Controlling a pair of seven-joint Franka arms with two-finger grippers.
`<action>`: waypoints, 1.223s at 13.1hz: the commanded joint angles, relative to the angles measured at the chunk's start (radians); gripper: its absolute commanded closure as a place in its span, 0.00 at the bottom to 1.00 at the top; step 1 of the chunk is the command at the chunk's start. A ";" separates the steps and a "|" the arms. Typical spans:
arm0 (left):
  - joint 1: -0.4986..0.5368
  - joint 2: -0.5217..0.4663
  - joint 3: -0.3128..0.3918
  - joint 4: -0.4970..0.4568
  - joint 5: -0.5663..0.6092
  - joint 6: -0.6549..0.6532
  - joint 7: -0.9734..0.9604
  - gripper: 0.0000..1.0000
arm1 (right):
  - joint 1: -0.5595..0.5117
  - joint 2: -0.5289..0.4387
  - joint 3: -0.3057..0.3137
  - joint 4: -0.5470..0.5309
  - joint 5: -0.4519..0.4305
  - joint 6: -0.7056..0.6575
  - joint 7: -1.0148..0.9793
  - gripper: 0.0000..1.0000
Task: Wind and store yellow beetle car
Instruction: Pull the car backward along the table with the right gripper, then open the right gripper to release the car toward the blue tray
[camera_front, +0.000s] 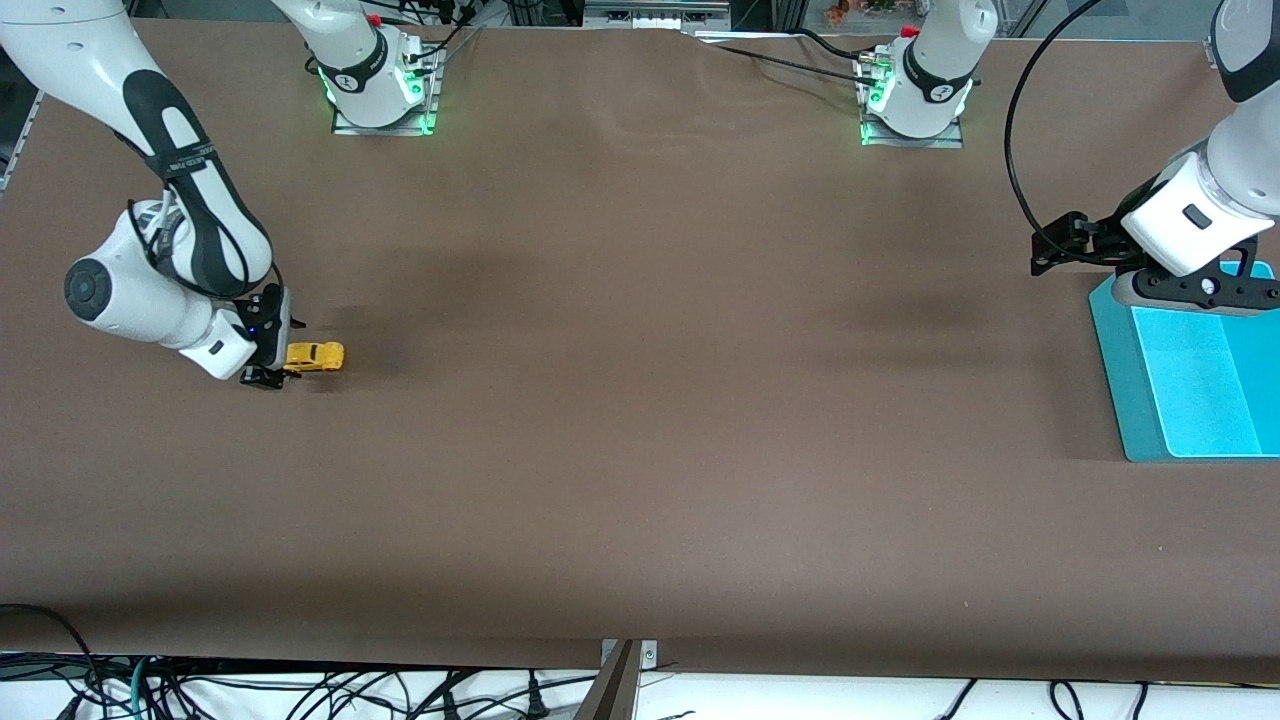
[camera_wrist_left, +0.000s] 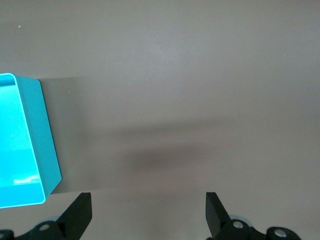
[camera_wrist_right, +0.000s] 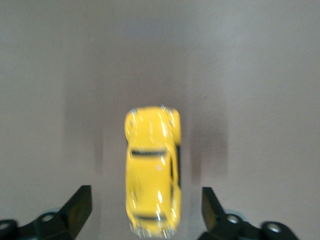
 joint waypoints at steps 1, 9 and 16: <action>-0.002 0.013 -0.002 0.029 0.017 -0.017 -0.005 0.00 | 0.006 -0.017 0.023 0.125 0.003 -0.158 0.060 0.00; -0.002 0.013 -0.002 0.029 0.017 -0.017 -0.005 0.00 | 0.085 -0.033 0.035 0.444 -0.063 -0.430 0.548 0.00; 0.000 0.013 0.000 0.029 0.017 -0.017 -0.002 0.00 | 0.089 -0.164 0.167 0.494 -0.148 -0.520 1.295 0.00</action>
